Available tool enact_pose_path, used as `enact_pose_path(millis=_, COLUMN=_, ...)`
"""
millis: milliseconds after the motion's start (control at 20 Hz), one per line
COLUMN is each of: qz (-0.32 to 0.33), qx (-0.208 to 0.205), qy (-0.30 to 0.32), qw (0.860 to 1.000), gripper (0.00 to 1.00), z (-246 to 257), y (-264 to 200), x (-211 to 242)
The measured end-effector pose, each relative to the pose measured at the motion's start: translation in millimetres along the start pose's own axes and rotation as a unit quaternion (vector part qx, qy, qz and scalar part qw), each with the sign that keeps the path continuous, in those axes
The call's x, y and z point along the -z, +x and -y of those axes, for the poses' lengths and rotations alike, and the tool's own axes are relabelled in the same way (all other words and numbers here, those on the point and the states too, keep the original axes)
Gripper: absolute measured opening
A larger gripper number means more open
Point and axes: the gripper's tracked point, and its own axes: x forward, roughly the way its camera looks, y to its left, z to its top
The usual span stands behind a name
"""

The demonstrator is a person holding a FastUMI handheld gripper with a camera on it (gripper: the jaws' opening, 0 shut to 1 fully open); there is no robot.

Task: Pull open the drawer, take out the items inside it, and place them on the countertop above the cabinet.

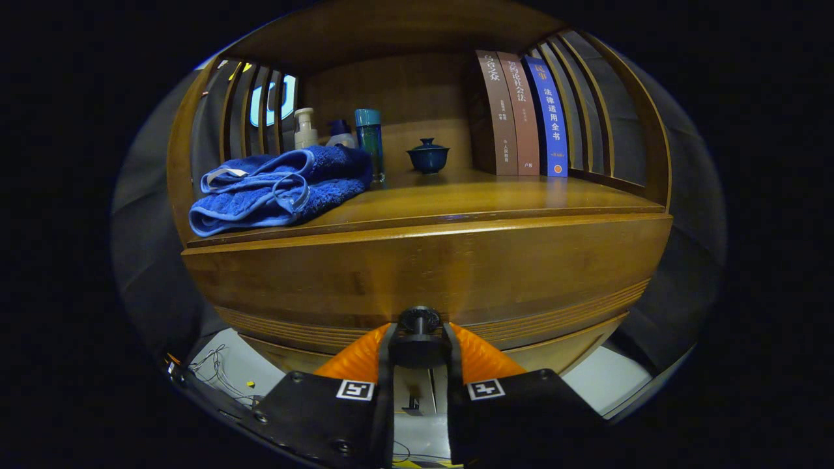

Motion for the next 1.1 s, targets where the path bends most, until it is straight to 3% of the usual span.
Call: enact_pose_path(millis=1100, qz=-0.042, qx=0.005, qy=-0.003, qw=0.999, gripper=0.37, z=5, y=-113, x=44)
